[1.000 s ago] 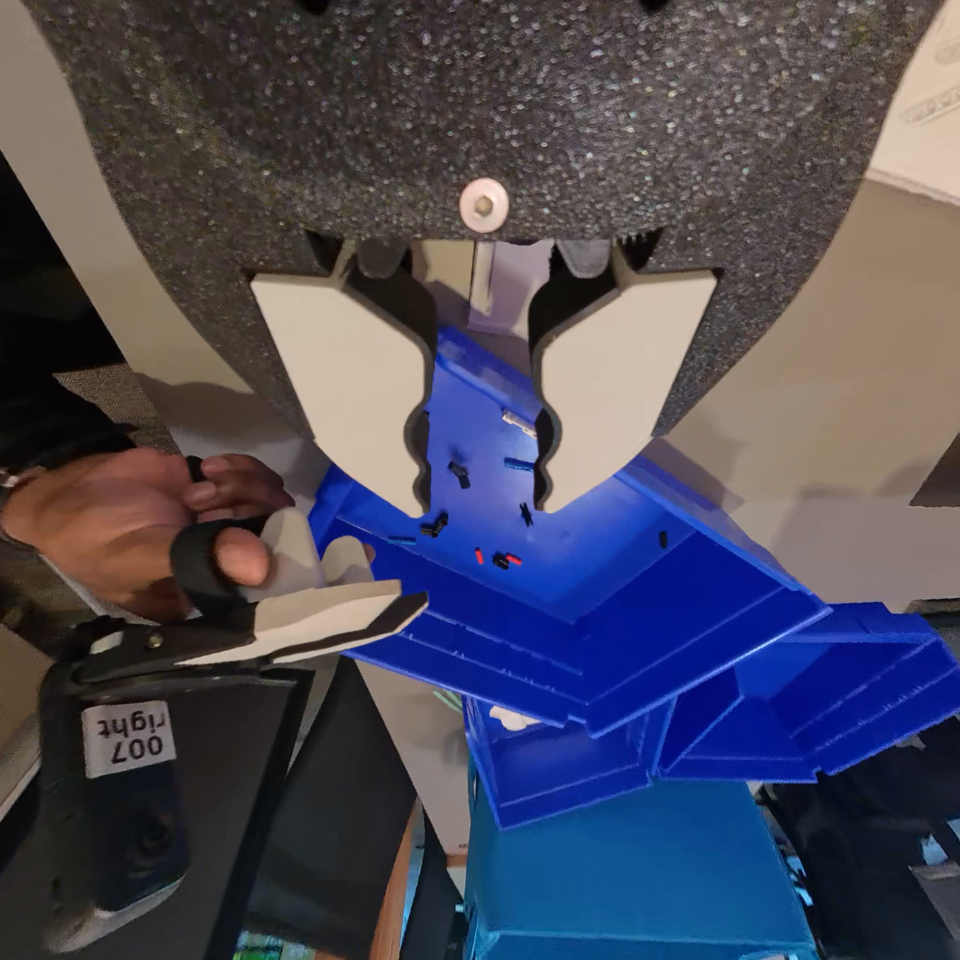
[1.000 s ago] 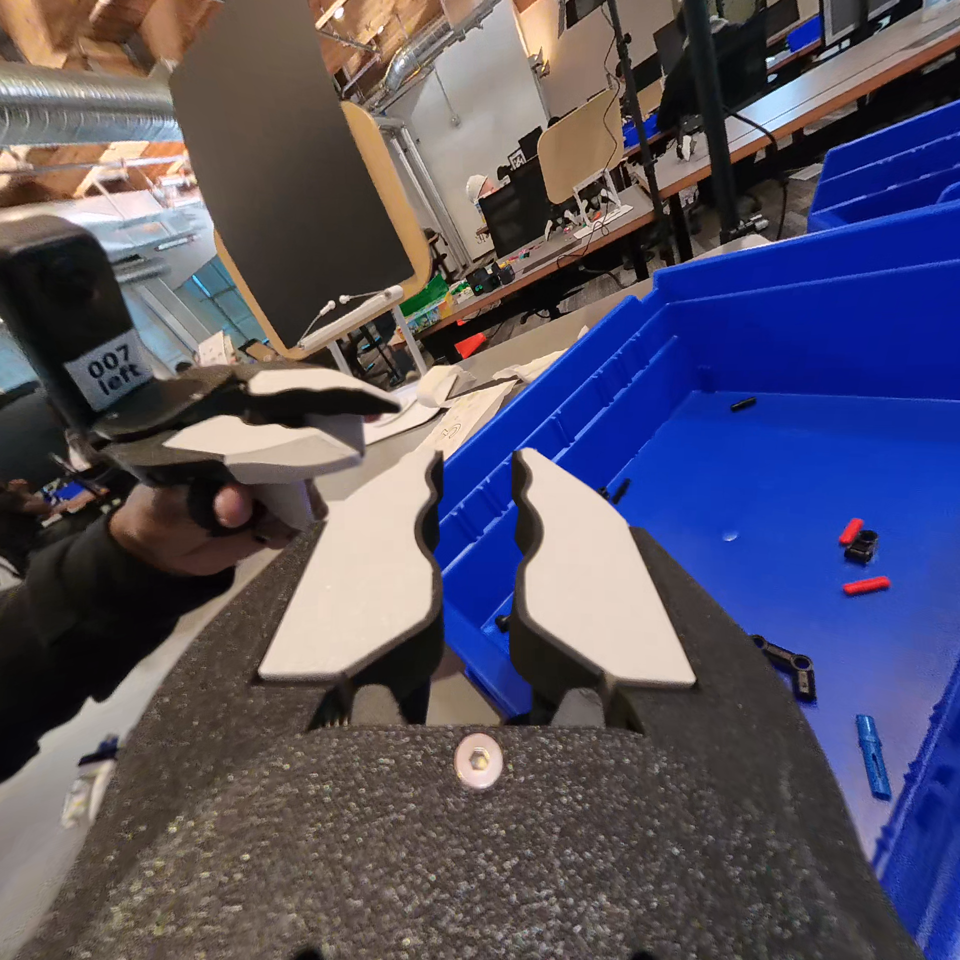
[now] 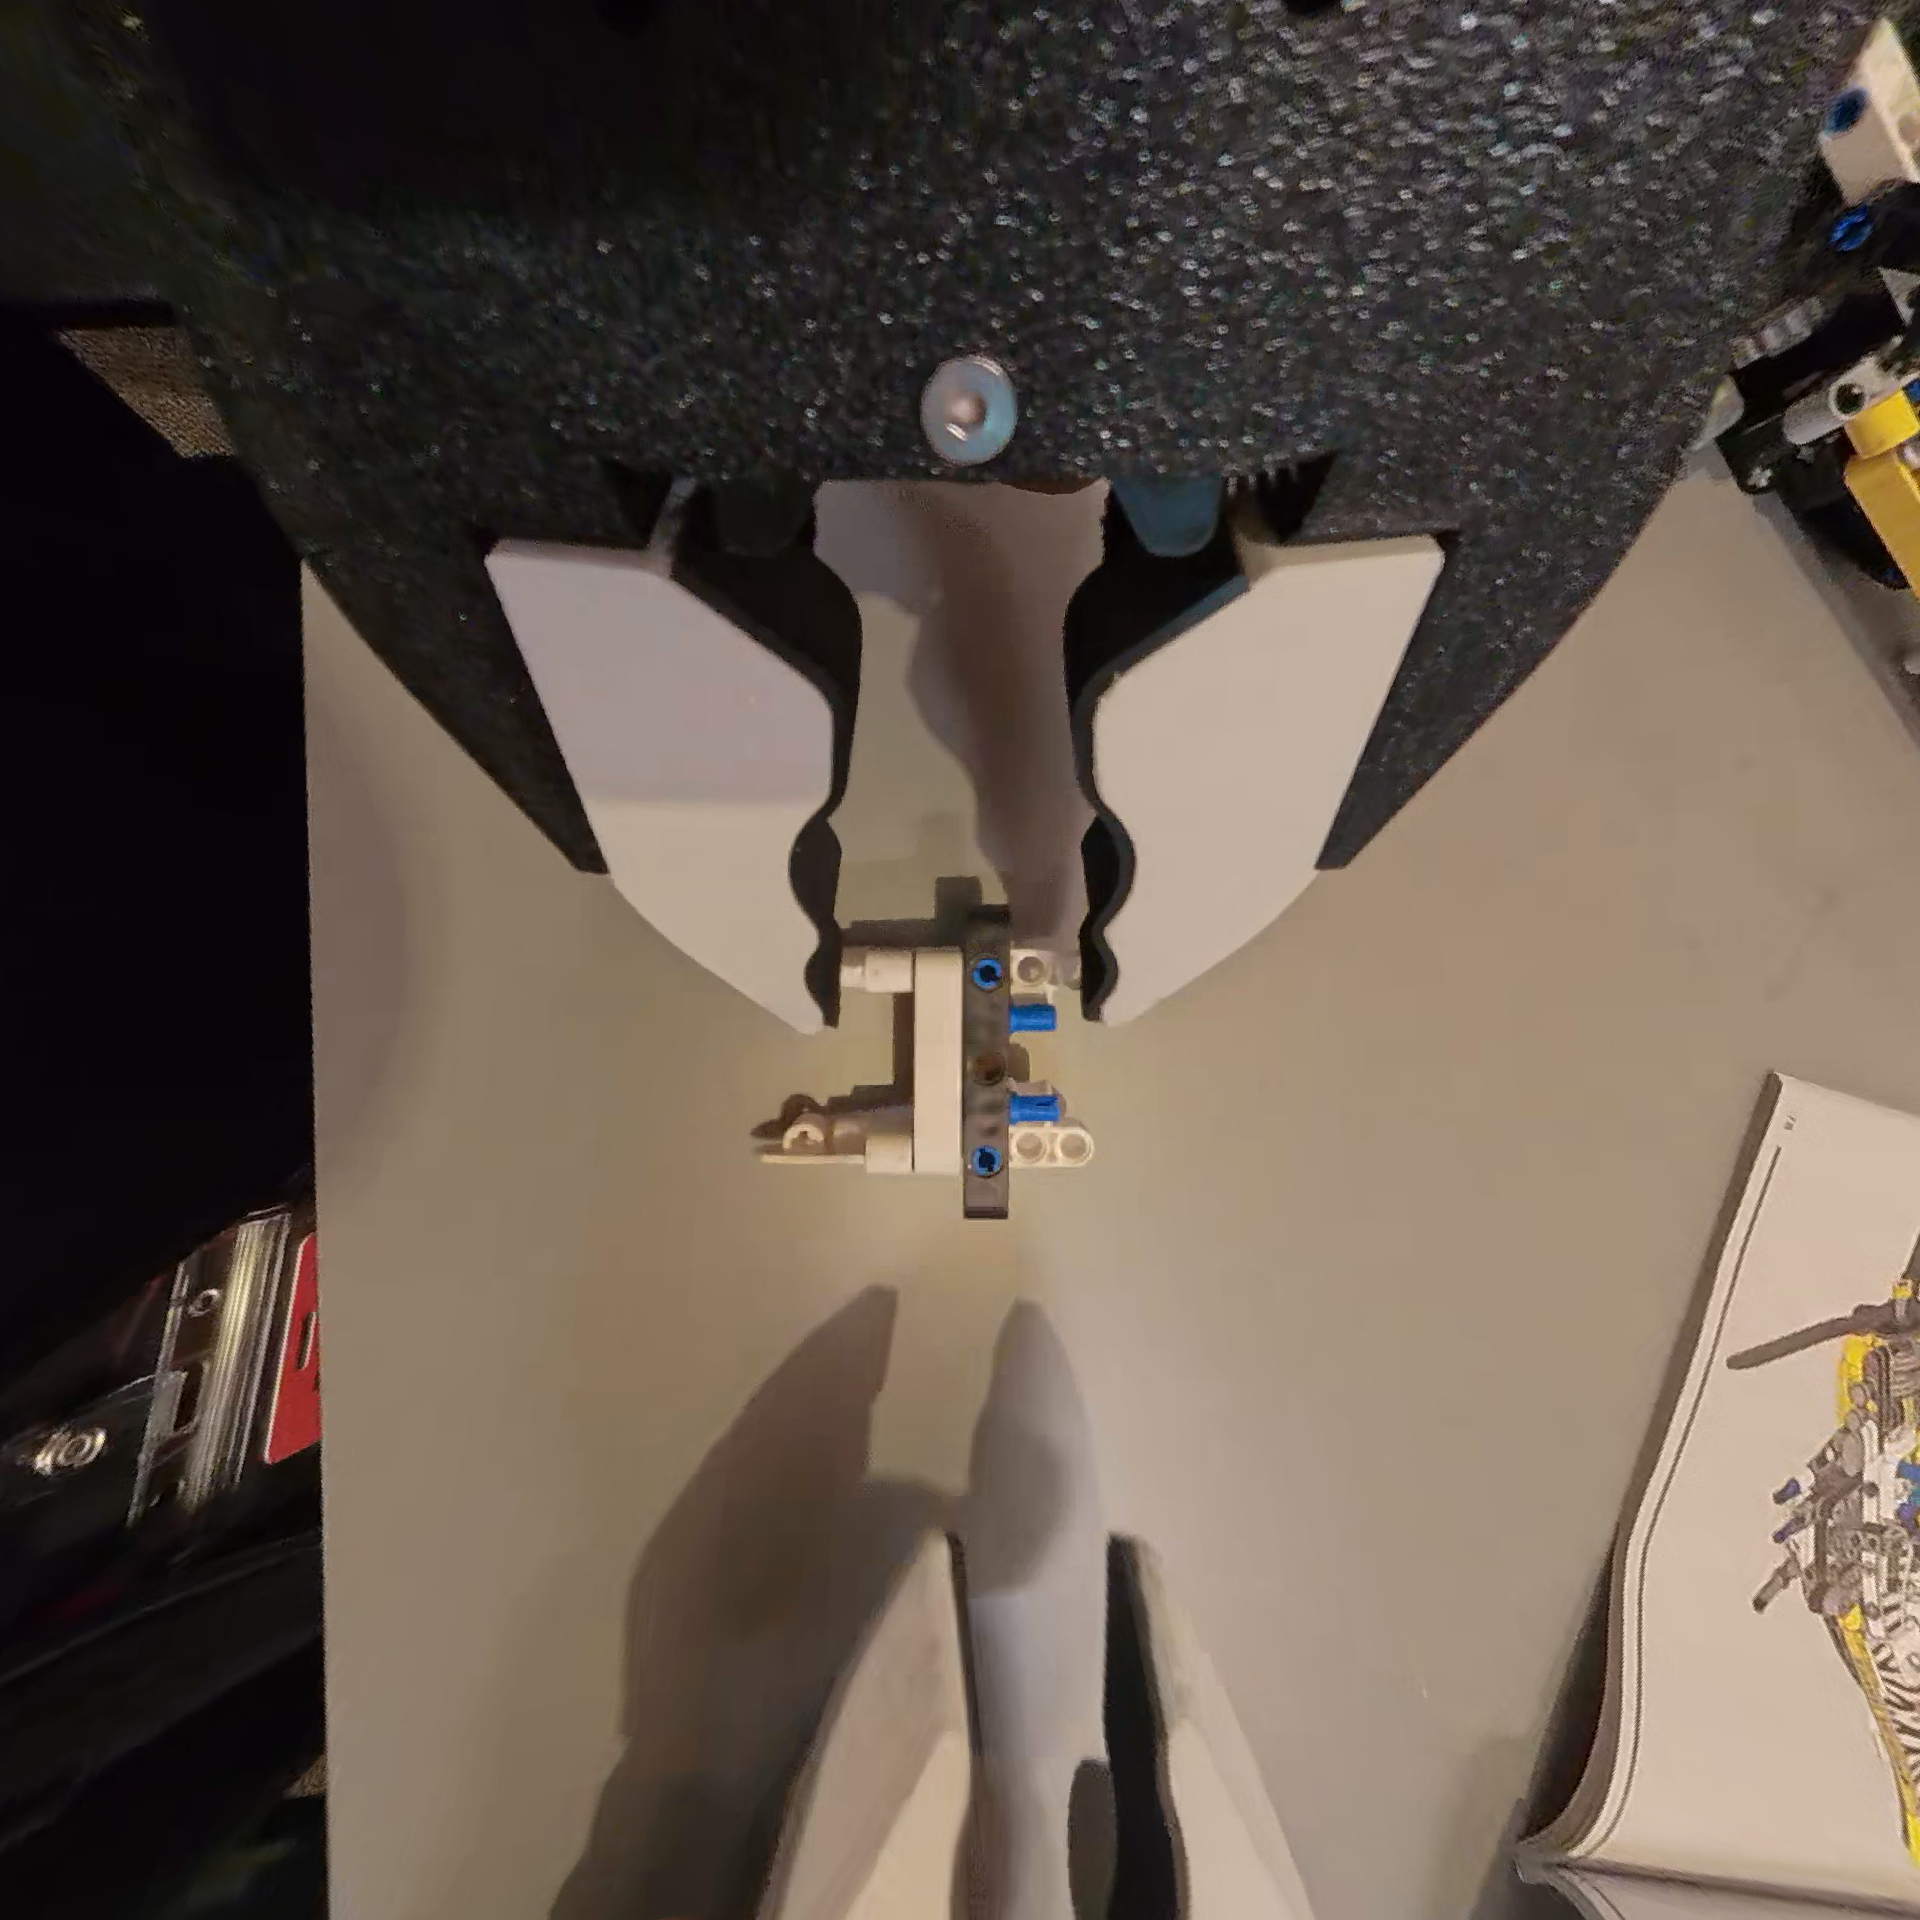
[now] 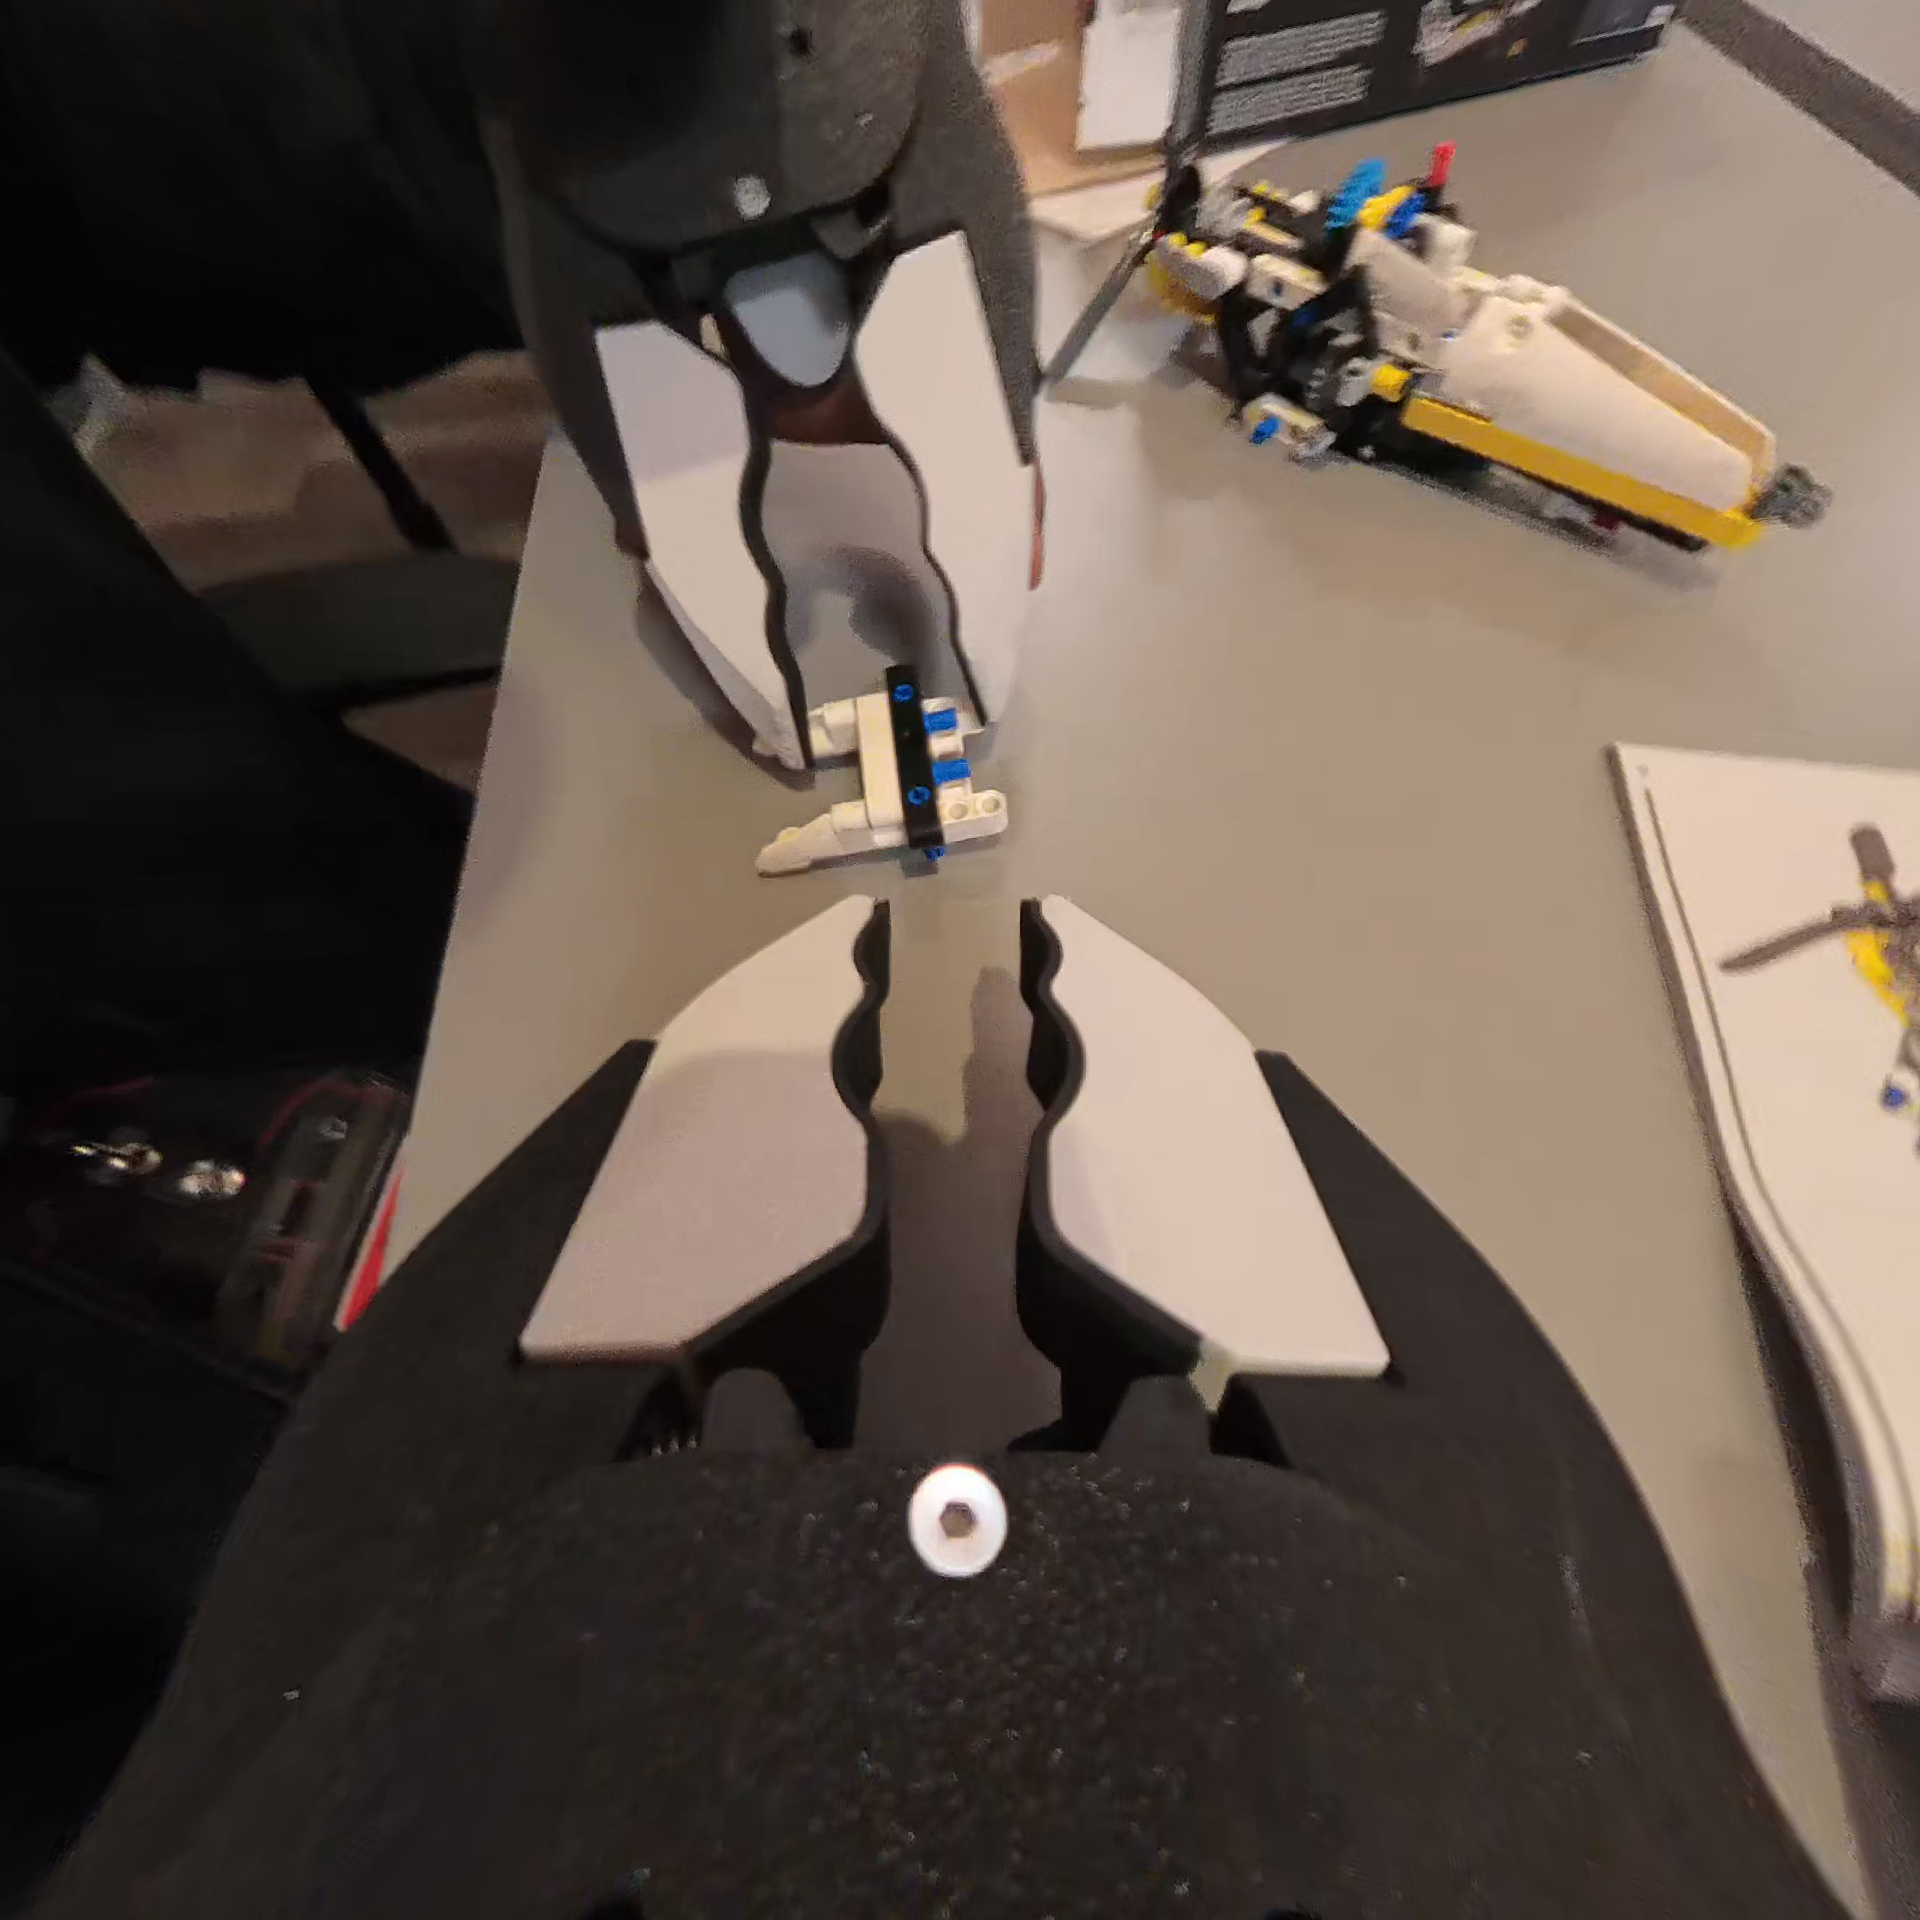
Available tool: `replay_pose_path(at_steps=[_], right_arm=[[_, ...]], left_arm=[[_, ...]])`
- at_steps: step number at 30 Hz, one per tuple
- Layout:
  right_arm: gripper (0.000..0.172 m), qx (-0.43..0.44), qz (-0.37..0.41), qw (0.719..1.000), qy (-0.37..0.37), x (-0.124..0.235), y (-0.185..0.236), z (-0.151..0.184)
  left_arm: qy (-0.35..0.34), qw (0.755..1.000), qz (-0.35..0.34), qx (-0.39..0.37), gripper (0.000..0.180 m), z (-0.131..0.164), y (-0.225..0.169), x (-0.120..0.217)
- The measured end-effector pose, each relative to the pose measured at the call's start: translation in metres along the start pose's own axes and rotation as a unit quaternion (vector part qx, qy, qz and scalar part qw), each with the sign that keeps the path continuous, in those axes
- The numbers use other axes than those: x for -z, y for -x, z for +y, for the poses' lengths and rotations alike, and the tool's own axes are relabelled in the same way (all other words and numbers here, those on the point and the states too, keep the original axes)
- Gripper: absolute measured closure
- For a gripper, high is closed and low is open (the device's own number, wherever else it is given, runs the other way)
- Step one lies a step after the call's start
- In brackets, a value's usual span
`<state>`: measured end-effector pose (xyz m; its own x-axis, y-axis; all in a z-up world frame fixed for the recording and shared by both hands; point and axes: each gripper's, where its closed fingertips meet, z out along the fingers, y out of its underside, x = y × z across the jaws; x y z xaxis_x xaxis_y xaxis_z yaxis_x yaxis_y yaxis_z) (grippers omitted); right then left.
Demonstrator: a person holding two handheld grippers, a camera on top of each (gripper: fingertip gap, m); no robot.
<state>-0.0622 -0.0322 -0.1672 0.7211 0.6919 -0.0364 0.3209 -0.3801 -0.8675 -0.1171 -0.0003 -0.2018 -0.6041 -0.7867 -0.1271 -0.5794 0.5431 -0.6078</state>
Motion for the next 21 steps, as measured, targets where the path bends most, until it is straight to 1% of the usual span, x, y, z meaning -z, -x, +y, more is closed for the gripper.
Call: replay_pose_path(at_steps=[5, 9, 12, 14, 16, 18, 21], right_arm=[[0.149, 0.123, -0.018, 0.99, 0.062, -0.026, 0.008, -0.002], [0.15, 0.168, -0.012, 0.98, 0.102, -0.041, 0.006, 0.002], [0.155, 0.173, -0.016, 0.979, 0.108, -0.05, 0.009, 0.003], [0.164, 0.176, -0.014, 0.978, 0.111, -0.055, 0.01, 0.004], [0.164, 0.177, -0.003, 0.978, 0.107, -0.058, 0.006, 0.002], [0.164, 0.149, 0.005, 0.984, 0.1, -0.06, 0.0, -0.001], [0.164, 0.074, 0.026, 0.995, 0.062, -0.057, -0.015, -0.013]], left_arm=[[-0.04, 0.999, -0.016, 0.032, 0.132, -0.002, 0.004, 0.006], [-0.075, 0.994, -0.026, 0.07, 0.131, 0.0, 0.007, 0.019], [-0.097, 0.99, -0.027, 0.101, 0.131, 0.005, 0.006, 0.026], [-0.105, 0.987, -0.027, 0.123, 0.131, 0.011, 0.007, 0.028], [-0.111, 0.983, -0.025, 0.142, 0.131, 0.015, 0.008, 0.028], [-0.122, 0.978, -0.025, 0.165, 0.131, 0.017, 0.011, 0.029], [-0.155, 0.966, -0.024, 0.204, 0.13, 0.015, 0.018, 0.033]])
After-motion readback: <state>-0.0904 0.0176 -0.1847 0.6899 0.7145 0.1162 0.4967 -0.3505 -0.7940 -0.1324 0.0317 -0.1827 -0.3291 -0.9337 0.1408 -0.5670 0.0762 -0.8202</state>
